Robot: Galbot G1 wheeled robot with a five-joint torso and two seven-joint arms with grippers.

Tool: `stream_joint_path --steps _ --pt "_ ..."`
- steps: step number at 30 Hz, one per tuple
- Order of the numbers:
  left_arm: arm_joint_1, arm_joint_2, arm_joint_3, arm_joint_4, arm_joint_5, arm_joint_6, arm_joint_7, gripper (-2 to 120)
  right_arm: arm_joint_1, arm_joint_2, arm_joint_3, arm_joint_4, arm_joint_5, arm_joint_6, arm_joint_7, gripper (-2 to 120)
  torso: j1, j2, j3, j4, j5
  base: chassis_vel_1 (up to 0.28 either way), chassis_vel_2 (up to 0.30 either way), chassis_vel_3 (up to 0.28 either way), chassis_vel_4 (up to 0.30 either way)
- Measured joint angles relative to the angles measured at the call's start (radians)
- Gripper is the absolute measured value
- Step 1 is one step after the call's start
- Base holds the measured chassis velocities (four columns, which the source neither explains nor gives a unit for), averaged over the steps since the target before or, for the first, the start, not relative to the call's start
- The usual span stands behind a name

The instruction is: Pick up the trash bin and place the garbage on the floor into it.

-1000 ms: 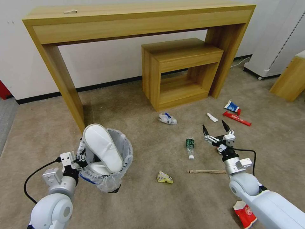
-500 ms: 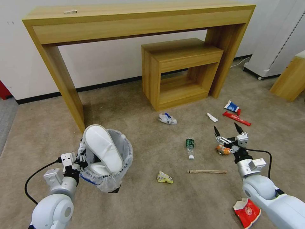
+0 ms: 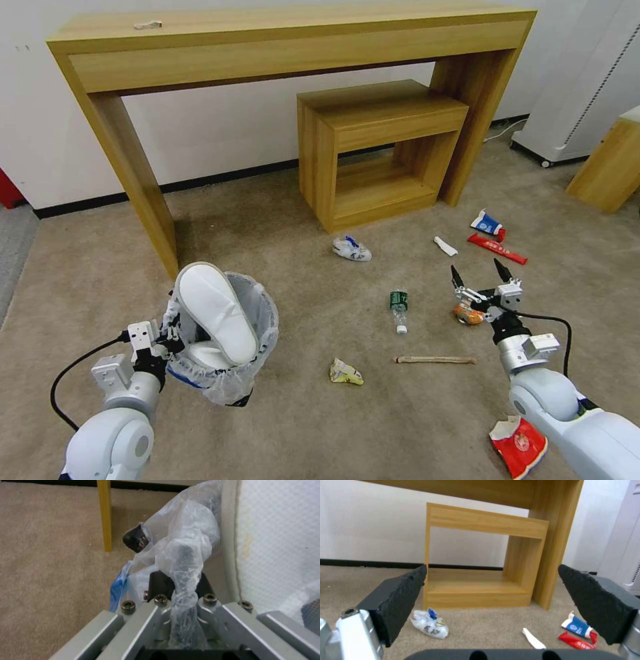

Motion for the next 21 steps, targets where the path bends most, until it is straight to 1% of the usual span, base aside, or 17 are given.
stream_joint_path --steps 5,9,21 --pt "-0.001 0.000 -0.001 0.001 -0.001 -0.003 0.000 3 -0.003 0.001 -0.001 -0.005 -0.014 -0.002 0.002 100 0.000 0.000 0.000 -0.0002 0.0000 0.000 0.000 0.000 0.000" --pt "-0.005 0.002 -0.002 0.002 -0.004 -0.003 -0.002 3 -0.010 -0.002 -0.002 -0.001 0.001 -0.015 0.017 100 0.000 0.000 0.000 0.0000 0.0000 0.000 0.000 0.000 0.000" --pt "-0.015 0.005 0.002 0.020 -0.006 -0.006 -0.004 3 -0.014 0.006 -0.003 -0.019 0.004 -0.013 0.019 100 0.000 0.000 0.000 0.0001 0.0000 0.000 0.000 0.000 0.000"
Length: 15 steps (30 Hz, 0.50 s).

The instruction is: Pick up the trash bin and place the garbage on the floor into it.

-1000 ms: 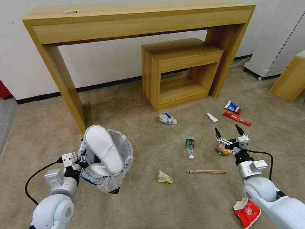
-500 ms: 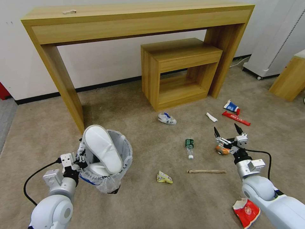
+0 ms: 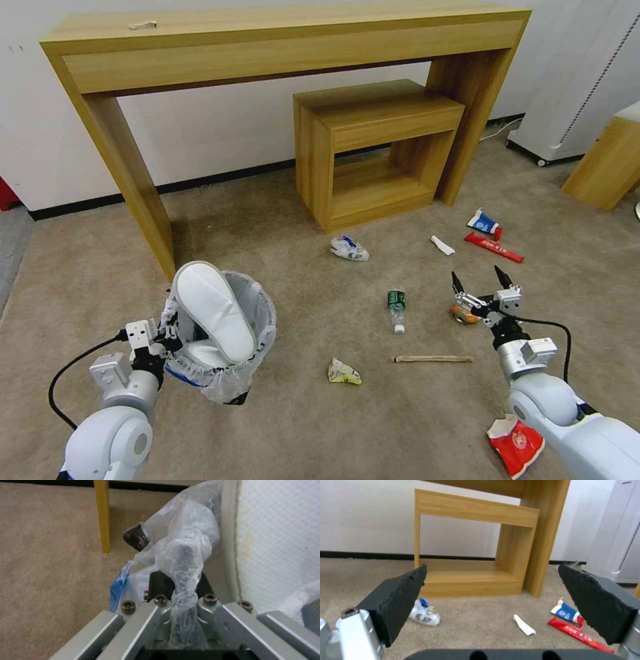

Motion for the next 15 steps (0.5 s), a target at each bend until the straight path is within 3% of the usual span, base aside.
stream_joint_path --steps 15 --pt "-0.012 0.009 -0.001 0.012 -0.011 -0.003 -0.001 3 -0.003 0.002 -0.014 0.007 0.012 -0.031 0.034 100 0.000 0.000 0.000 0.0000 0.0000 0.000 0.000 0.000 0.000"
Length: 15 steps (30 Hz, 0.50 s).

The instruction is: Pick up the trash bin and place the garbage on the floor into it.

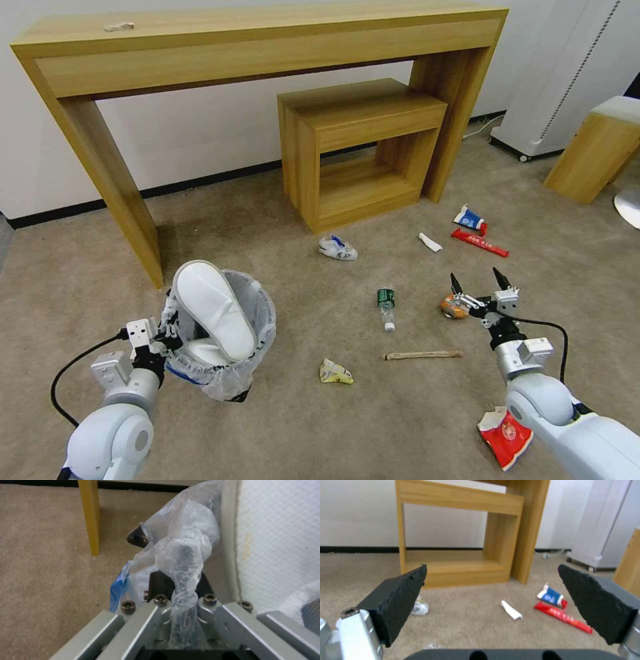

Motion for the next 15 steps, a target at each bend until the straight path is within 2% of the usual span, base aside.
stream_joint_path --steps 7,9,11,12,15 --pt "-0.002 0.002 0.002 0.008 0.001 0.000 -0.001 3 -0.036 -0.005 0.017 0.039 0.047 -0.039 0.035 100 0.000 0.000 0.000 -0.0001 -0.0001 0.000 0.000 0.000 0.000" --pt "0.000 0.005 0.002 0.009 0.001 0.000 -0.001 3 -0.069 -0.011 0.027 0.067 0.113 -0.082 0.081 100 0.000 0.000 0.000 -0.0002 0.0000 0.000 0.000 0.000 0.000" --pt "0.003 0.004 0.002 0.015 0.005 -0.003 0.000 3 -0.124 -0.020 0.033 0.114 0.236 -0.165 0.168 100 0.000 0.000 0.000 -0.0002 -0.0001 0.000 0.000 0.000 0.000" --pt "0.003 0.004 0.002 0.015 0.005 -0.003 0.000 3 -0.124 -0.020 0.033 0.114 0.236 -0.165 0.168 100 0.000 0.000 0.000 -0.0002 -0.0001 0.000 0.000 0.000 0.000" --pt "0.006 -0.002 0.005 0.023 0.014 -0.014 0.008 3 -0.189 -0.019 0.043 0.183 0.390 -0.245 0.266 100 0.000 0.000 0.000 -0.0003 0.0000 0.000 0.000 0.000 0.000"
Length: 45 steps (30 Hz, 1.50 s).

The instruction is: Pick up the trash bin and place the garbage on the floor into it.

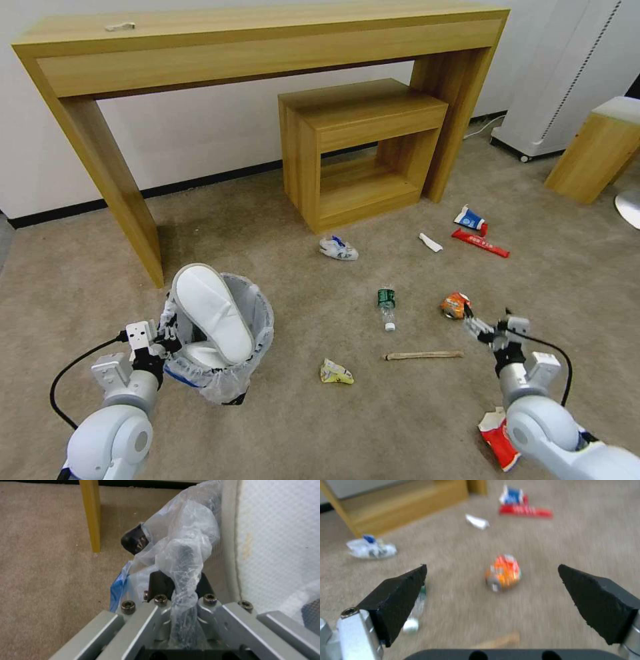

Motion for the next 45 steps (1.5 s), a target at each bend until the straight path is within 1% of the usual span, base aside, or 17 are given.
stream_joint_path --steps 1,4,5,7,8,9,12,13,16,19,23,26,31,34,37,44,45 --pt "0.000 0.000 0.000 0.000 0.000 0.000 0.000 3 0.000 0.000 0.000 0.000 0.000 0.000 0.000 100 0.000 0.000 0.000 0.0000 0.0000 0.000 0.000 0.000 0.000" --pt "-0.006 -0.003 0.003 0.009 0.004 -0.004 0.002 3 -0.023 0.022 0.012 0.029 0.111 -0.044 0.086 100 0.000 0.000 0.000 0.0002 -0.0002 0.000 0.000 0.000 0.000" --pt "-0.006 -0.003 0.003 0.009 0.004 -0.004 0.002 3 -0.023 0.022 0.012 0.029 0.111 -0.044 0.086 100 0.000 0.000 0.000 0.0002 -0.0002 0.000 0.000 0.000 0.000" --pt "-0.008 -0.006 0.004 0.013 0.006 -0.005 0.002 3 -0.036 0.041 0.018 0.030 0.140 -0.053 0.125 100 0.000 0.000 0.000 0.0001 0.0002 0.000 0.000 0.000 0.000" --pt "-0.008 -0.006 0.004 0.016 0.007 -0.006 0.003 3 -0.048 0.056 0.027 0.033 0.151 -0.059 0.152 100 0.000 0.000 0.000 0.0001 -0.0002 0.000 0.000 0.000 0.000" --pt "-0.008 -0.006 0.004 0.016 0.007 -0.006 0.003 3 -0.048 0.056 0.027 0.033 0.151 -0.059 0.152 100 0.000 0.000 0.000 0.0001 -0.0002 0.000 0.000 0.000 0.000" --pt "-0.012 -0.006 0.003 0.024 0.008 -0.008 0.004 3 -0.079 0.109 0.054 0.033 0.160 -0.075 0.239 100 0.000 0.000 0.000 0.0002 0.0002 0.000 0.000 0.000 0.000" --pt "-0.012 -0.006 0.003 0.024 0.008 -0.008 0.004 3 -0.079 0.109 0.054 0.033 0.160 -0.075 0.239 100 0.000 0.000 0.000 0.0002 0.0002 0.000 0.000 0.000 0.000" --pt "-0.015 -0.006 0.002 0.028 0.008 -0.008 0.004 3 -0.107 0.139 0.071 0.011 0.149 -0.083 0.302 100 0.000 0.000 0.000 0.0000 0.0001 0.000 0.000 0.000 0.000" --pt "-0.019 -0.007 0.003 0.033 0.008 -0.011 0.004 3 -0.112 0.150 0.079 -0.017 0.141 -0.083 0.334 100 0.000 0.000 0.000 0.0001 0.0000 0.000 0.000 0.000 0.000" --pt "-0.022 -0.013 0.005 0.036 0.010 -0.014 0.004 3 -0.115 0.164 0.087 -0.065 0.133 -0.085 0.343 100 0.000 0.000 0.000 0.0001 -0.0002 0.000 0.000 0.000 0.000" --pt "-0.021 -0.014 0.005 0.037 0.011 -0.015 0.004 3 -0.111 0.174 0.081 -0.095 0.121 -0.085 0.345 97 0.000 0.000 0.000 0.0001 0.0000 0.000 0.000 0.000 0.000" --pt "-0.016 -0.010 0.001 0.036 0.011 -0.017 0.004 3 -0.084 0.197 0.044 -0.158 0.105 -0.086 0.341 93 0.000 0.000 0.000 0.0001 -0.0001 0.000 0.000 0.000 0.000" --pt "-0.014 -0.009 -0.002 0.035 0.009 -0.021 0.004 3 -0.062 0.208 0.013 -0.204 0.089 -0.086 0.327 93 0.000 0.000 0.000 0.0001 0.0003 0.000 0.000 0.000 0.000" --pt "-0.013 -0.010 -0.002 0.036 0.009 -0.023 0.004 3 -0.043 0.213 -0.010 -0.227 0.085 -0.086 0.314 92 0.000 0.000 0.000 0.0001 -0.0002 0.000 0.000 0.000 0.000" --pt "-0.014 -0.009 -0.001 0.036 0.009 -0.025 0.004 3 -0.010 0.233 -0.059 -0.296 0.060 -0.088 0.287 92 0.000 0.000 0.000 0.0001 0.0000 0.000 0.000 0.000 0.000" --pt "-0.014 -0.009 -0.001 0.036 0.009 -0.025 0.004 3 -0.006 0.234 -0.066 -0.308 0.057 -0.088 0.283 89 0.000 0.000 0.000 0.0001 0.0000 0.000 0.000 0.000 0.000"
